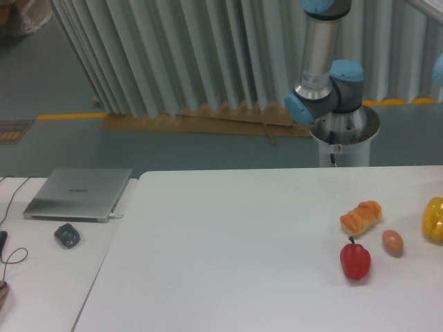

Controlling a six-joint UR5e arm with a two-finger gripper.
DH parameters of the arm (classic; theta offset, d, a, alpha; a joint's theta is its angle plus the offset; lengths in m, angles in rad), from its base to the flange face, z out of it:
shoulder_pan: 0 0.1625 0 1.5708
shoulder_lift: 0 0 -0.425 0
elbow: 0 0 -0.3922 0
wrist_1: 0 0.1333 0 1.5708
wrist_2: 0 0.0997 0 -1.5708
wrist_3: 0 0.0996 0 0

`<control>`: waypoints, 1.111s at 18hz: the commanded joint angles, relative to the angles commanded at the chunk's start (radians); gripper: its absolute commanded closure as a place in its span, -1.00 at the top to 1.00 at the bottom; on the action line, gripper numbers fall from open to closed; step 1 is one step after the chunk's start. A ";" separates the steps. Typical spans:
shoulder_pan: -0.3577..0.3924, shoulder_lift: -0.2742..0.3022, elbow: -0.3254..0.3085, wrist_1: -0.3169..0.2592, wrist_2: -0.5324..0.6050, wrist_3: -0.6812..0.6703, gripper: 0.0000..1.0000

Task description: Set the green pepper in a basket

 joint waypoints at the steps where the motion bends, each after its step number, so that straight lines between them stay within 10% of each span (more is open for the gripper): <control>1: 0.009 -0.002 0.000 0.000 0.000 0.037 -0.04; 20: -0.014 -0.094 0.000 0.046 0.005 0.192 0.13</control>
